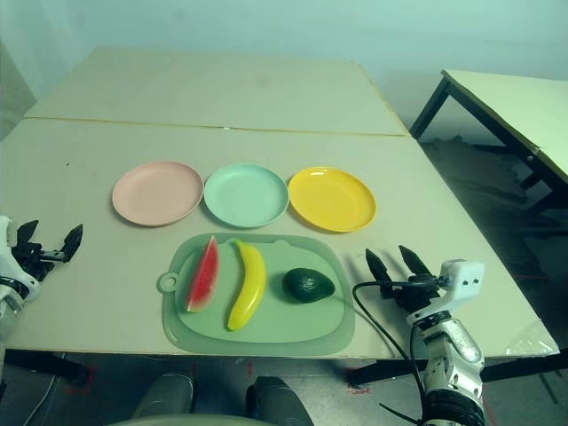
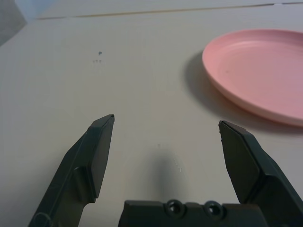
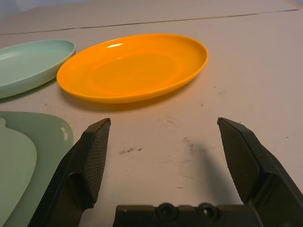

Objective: Place the fruits into color-matched plates.

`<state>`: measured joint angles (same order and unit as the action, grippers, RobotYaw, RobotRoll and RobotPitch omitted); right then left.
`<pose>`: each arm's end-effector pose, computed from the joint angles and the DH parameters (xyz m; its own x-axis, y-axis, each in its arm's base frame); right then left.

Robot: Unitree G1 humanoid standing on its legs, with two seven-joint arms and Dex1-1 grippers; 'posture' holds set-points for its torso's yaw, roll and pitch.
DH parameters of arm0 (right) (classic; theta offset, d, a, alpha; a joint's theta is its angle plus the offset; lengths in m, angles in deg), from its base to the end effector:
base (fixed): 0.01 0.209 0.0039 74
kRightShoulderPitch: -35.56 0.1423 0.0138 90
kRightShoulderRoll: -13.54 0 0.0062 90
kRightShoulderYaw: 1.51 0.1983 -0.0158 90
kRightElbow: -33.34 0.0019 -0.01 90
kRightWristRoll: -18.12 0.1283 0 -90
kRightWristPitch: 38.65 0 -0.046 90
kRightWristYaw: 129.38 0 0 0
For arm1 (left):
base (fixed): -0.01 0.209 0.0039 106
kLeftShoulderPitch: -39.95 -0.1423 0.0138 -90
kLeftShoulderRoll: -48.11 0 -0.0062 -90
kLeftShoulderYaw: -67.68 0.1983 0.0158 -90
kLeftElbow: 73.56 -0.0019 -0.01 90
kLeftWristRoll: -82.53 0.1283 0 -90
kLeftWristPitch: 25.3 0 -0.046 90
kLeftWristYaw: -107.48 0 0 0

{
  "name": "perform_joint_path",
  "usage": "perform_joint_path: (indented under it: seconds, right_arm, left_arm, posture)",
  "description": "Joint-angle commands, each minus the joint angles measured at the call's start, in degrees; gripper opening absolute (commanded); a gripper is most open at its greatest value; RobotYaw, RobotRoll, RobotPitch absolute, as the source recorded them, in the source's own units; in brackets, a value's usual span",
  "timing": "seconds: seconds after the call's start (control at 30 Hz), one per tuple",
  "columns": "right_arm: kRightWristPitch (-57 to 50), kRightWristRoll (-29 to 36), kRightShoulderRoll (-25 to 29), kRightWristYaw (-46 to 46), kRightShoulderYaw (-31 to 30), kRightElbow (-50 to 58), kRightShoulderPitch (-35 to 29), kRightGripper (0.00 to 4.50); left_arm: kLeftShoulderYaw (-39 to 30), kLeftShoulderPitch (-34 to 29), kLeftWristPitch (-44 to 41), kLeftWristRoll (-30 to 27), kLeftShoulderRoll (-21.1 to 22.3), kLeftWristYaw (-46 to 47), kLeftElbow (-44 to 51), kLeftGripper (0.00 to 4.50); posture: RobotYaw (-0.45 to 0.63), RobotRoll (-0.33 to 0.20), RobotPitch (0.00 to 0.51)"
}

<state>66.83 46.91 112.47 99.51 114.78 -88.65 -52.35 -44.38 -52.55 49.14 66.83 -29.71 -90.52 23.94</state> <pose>0.1566 -0.3382 0.0139 0.9788 0.1956 0.0612 -0.2008 0.9751 0.0946 0.1719 0.3030 0.0896 0.9965 0.0395 -0.0736 -0.0247 0.9812 0.1916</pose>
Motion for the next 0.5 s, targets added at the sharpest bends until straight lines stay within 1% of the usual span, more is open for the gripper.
perform_joint_path:
  seconds: [0.03,0.17,0.4,0.5]
  right_arm:
    - [-0.4,0.5,0.0,-0.5,0.6,1.0,-1.0,4.50]
    - [-0.7,0.6,1.0,-0.3,0.8,0.3,-0.6,4.50]
    - [-1.0,1.4,2.8,0.0,1.7,1.4,-0.7,4.50]
    - [-1.0,2.4,3.7,-0.6,3.1,2.6,-1.1,4.50]
  left_arm:
    - [1.6,1.6,-0.7,0.4,-0.2,-0.2,0.0,4.48]
    - [1.7,1.9,-0.6,0.3,-0.7,0.0,0.5,4.48]
    - [-3.1,-0.8,0.8,-2.2,-1.7,0.5,0.7,4.48]
    - [-3.1,-0.6,1.8,-3.7,-1.5,-1.9,0.1,4.48]
  posture:
    - [0.14,0.000,0.087]
    - [0.16,0.000,0.091]
    - [0.16,0.000,0.087]
    - [0.15,0.000,0.079]
